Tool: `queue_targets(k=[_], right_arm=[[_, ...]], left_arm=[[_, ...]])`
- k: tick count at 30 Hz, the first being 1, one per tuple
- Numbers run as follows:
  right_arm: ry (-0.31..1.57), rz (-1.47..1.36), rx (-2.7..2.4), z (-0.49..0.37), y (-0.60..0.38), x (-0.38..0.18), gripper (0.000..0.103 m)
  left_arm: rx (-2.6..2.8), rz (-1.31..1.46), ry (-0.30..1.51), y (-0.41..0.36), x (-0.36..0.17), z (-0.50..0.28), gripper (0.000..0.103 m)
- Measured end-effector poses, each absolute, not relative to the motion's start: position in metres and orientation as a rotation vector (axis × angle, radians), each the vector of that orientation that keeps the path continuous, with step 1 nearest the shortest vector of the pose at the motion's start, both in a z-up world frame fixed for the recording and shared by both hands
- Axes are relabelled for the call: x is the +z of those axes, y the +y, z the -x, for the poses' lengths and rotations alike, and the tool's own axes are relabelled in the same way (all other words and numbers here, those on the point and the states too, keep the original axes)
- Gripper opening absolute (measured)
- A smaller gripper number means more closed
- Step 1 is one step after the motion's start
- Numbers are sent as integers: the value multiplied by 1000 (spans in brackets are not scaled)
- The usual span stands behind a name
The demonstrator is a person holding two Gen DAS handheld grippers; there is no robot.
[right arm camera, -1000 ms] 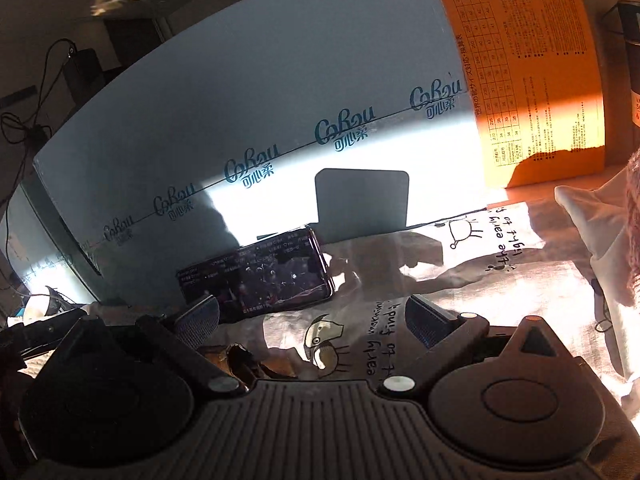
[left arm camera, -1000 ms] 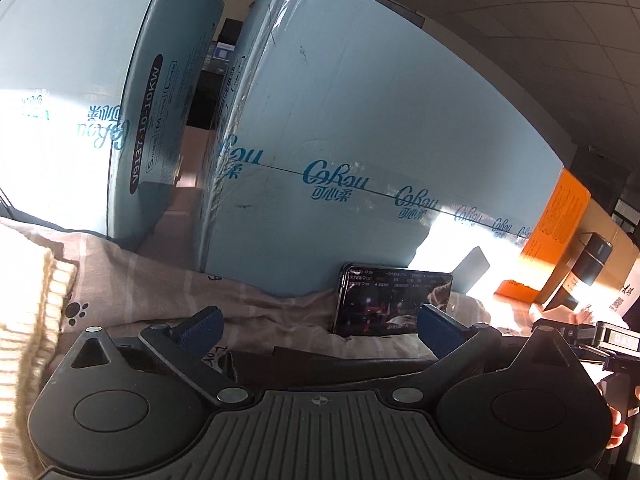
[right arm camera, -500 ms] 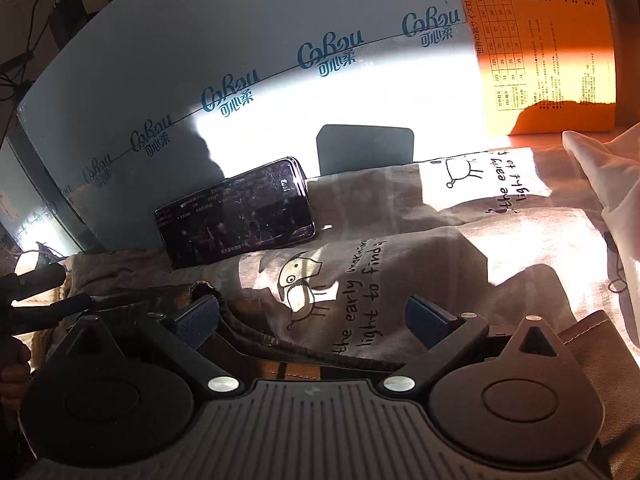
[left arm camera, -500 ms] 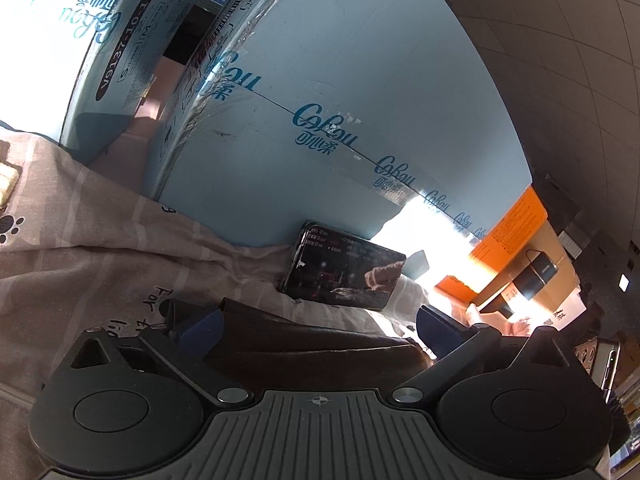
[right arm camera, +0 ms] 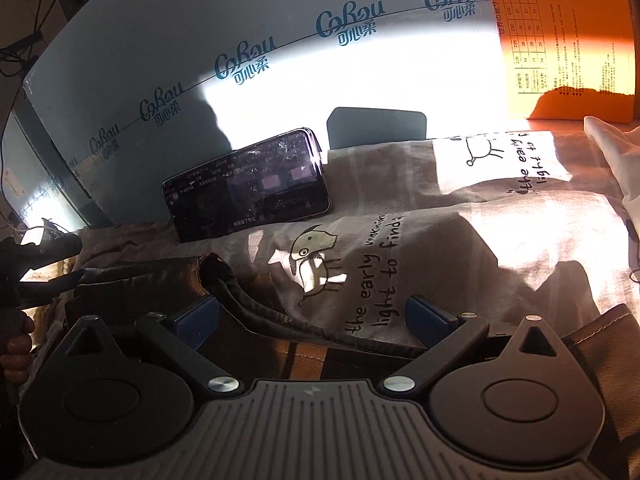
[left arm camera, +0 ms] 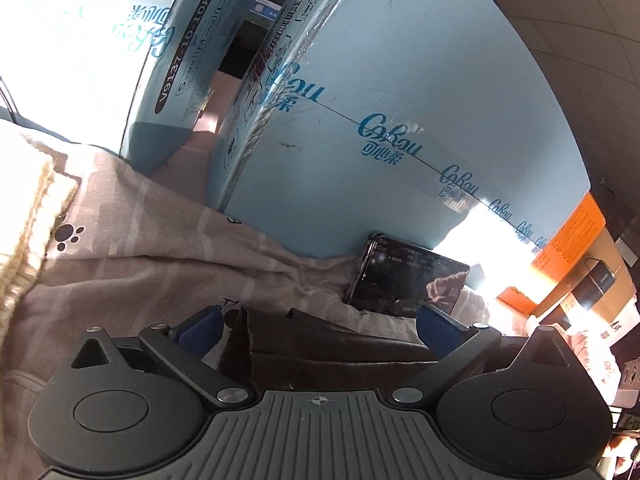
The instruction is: Fold clothes
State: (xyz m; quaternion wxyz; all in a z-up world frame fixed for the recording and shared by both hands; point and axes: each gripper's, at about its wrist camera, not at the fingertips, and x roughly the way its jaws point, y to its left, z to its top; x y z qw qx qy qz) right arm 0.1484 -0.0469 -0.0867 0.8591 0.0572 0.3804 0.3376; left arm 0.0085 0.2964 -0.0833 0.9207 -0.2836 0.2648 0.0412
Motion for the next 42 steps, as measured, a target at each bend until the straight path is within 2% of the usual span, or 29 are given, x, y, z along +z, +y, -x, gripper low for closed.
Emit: queue_targets(k=[7,15,24,42], right_arm=[[805,-114,713,-149,-46,-87,101],[809,-114,728,-148,-45,-88,101],[812,-128,748,-148,-45,-89,101],[792,-215,902,-139,-47,-80,101]], left_arm=[[5,613,527,293,-83,-6,103],[-124,748,407,300,-82,2,103],[-307,743,318,289,-75,8,103],[-274,717,379,284,-85,2,103]])
